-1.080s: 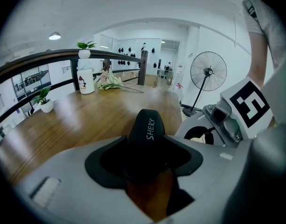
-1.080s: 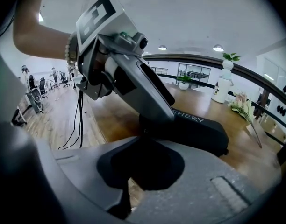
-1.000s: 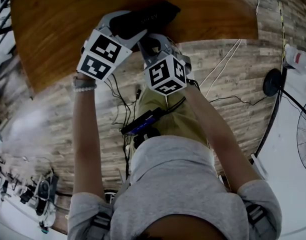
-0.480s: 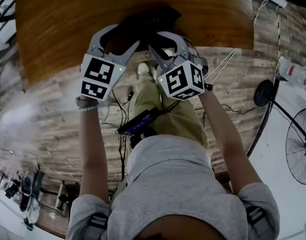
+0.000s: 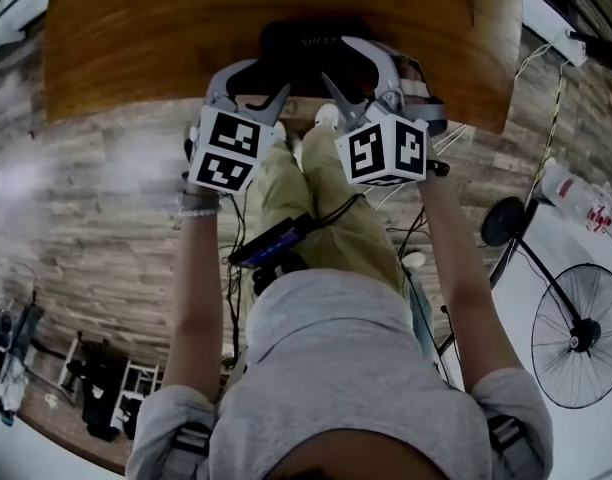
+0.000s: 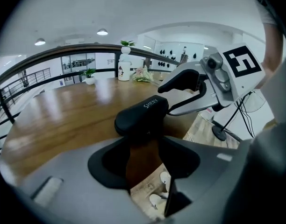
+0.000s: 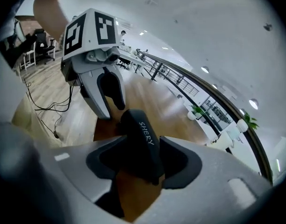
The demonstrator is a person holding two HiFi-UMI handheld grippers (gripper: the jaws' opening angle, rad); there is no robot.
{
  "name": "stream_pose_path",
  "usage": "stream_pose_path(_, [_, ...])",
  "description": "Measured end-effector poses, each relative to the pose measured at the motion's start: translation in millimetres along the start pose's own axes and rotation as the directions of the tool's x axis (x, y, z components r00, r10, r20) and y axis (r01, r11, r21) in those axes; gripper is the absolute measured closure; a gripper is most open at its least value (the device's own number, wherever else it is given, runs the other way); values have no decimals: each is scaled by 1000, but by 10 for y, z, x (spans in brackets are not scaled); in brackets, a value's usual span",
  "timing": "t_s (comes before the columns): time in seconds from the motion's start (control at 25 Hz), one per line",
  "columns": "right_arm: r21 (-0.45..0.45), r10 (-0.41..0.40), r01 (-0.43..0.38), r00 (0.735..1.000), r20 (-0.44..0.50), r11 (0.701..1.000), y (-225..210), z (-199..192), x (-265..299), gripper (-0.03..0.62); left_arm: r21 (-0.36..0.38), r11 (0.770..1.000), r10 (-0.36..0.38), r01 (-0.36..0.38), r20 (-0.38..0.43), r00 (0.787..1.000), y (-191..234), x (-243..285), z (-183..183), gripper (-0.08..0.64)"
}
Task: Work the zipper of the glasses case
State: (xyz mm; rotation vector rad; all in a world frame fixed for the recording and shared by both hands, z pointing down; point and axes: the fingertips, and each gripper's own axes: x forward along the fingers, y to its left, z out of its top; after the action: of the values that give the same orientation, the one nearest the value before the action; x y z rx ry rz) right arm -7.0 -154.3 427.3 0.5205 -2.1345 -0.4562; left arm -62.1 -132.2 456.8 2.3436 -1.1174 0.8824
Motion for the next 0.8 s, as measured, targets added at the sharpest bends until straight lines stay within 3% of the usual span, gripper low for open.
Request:
stream_pose_path(0.28, [-107, 78, -78, 997, 0, 991, 83, 43, 189, 356, -63, 993, 100, -101, -24, 995, 11, 55, -69, 369])
stream_pose_path(0.48, [-94, 116, -116, 993, 2, 989, 61, 53, 270, 356, -124, 970, 205, -209, -43, 978, 56, 83, -66, 388])
stream_pose_path(0.8, [-71, 147, -145, 989, 18, 987, 52, 71, 311, 365, -184, 927, 316, -326, -82, 945, 144, 150, -69, 420])
